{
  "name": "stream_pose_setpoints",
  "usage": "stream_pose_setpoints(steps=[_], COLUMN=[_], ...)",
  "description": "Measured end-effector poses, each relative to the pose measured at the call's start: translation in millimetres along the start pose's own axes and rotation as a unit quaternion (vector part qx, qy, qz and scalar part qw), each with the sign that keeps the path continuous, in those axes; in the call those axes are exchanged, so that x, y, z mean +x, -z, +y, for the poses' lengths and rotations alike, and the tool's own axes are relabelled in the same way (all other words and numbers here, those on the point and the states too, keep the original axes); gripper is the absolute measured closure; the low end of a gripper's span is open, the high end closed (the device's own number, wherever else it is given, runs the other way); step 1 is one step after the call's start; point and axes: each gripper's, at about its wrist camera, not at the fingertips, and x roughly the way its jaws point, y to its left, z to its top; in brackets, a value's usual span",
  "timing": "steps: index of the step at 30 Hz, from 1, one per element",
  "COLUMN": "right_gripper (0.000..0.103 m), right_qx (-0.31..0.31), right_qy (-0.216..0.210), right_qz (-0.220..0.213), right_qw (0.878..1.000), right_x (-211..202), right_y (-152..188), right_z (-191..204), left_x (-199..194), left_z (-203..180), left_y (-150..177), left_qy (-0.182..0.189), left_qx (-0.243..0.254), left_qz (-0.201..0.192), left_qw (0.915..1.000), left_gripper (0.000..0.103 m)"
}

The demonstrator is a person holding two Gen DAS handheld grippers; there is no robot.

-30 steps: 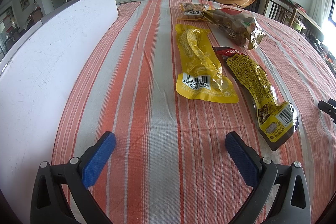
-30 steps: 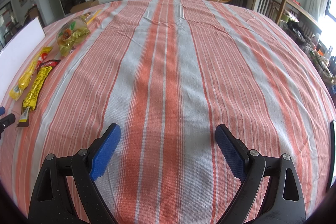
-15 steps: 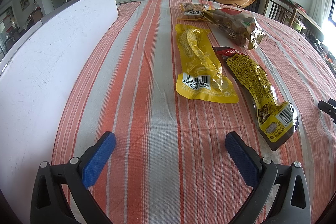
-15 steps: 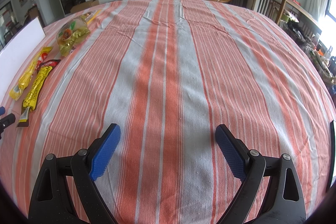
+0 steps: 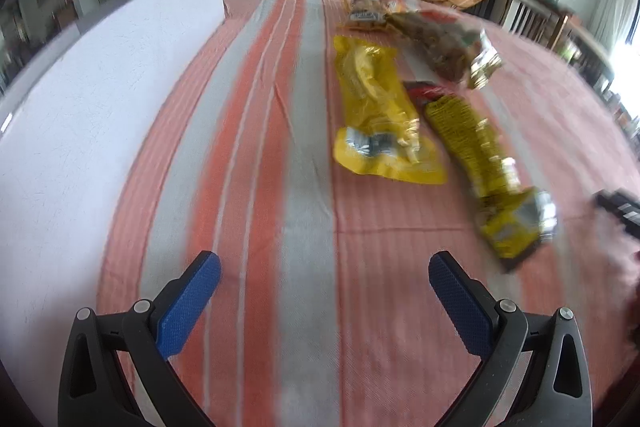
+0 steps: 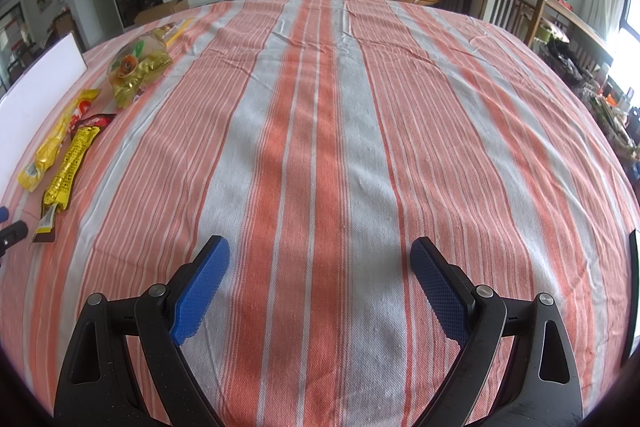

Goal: Organize snacks
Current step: 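Move the left tool down onto the red-topped yellow packet, then hold the open left tool around the long yellow packet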

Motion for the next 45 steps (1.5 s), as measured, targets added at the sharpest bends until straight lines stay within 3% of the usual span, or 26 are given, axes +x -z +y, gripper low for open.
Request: stream_pose_setpoints(steps=[5,9,14,18,20,22,24,25,27,30,34,39,43,44,45], right_gripper=[0.009,0.009,0.009,0.008,0.008,0.008,0.008,0.008,0.008,0.007,0.006,0.006,0.006,0.006,0.006], right_qx=[0.0,0.0,0.0,0.0,0.0,-0.001,-0.001,-0.001,-0.001,-0.002,-0.003,-0.003,-0.003,-0.003,-0.003], right_qy=[0.0,0.0,0.0,0.0,0.0,0.0,0.0,0.0,0.0,0.0,-0.001,-0.001,-0.001,-0.001,-0.001], right_qz=[0.0,0.0,0.0,0.001,0.001,0.001,0.001,0.001,0.001,0.001,0.003,0.003,0.003,0.003,0.003], right_qw=[1.0,1.0,1.0,1.0,1.0,1.0,1.0,1.0,1.0,1.0,1.0,1.0,1.0,1.0,1.0], right_x=[0.3,-0.1,0.2,0.2,0.0,0.4,0.4,0.3,0.4,0.8,1.8,1.6,1.1,1.1,1.1], right_y=[-0.1,0.1,-0.3,-0.2,0.2,0.9,1.1,1.1,1.1,0.8,0.7,0.8,1.0,1.0,1.0], right_z=[0.1,0.1,0.0,-0.1,0.2,1.3,1.9,1.9,2.0,3.3,6.1,5.6,5.4,5.5,5.4], left_x=[-20.8,-2.7,33.6,51.3,64.2,74.5,86.1,87.8,81.2,71.2,47.8,10.6,1.9,2.9,5.3], left_z=[3.6,1.7,-1.3,-21.8,-34.6,-36.8,-30.0,-25.1,-21.2,-17.6,-16.5,-28.7,-20.9,-14.3,-9.1], left_y=[-30.9,-66.0,-102.1,-117.5,-121.4,-123.5,-124.6,-123.9,-120.5,-109.1,-76.9,-22.2,-4.7,-4.3,-4.6], left_qy=[0.043,0.045,0.054,0.04,0.007,-0.015,-0.015,-0.013,-0.013,-0.022,-0.025,0.005,-0.022,-0.033,-0.041], left_qx=[-0.014,0.008,-0.006,0.017,0.039,0.038,0.013,-0.001,-0.003,0.007,0.022,0.037,0.021,0.01,-0.001], left_qz=[-0.02,0.004,0.038,0.043,0.045,0.043,0.051,0.05,0.025,0.019,0.02,0.026,0.009,0.004,0.006], left_qw=[0.9988,0.999,0.9978,0.9981,0.9982,0.9982,0.9985,0.9987,0.9996,0.9996,0.9992,0.999,0.9995,0.9994,0.9991], left_gripper=[0.0,0.0,0.001,0.001,0.001,0.004,0.023,0.027,0.055,0.057,0.057,0.057,0.053,0.044,0.029])
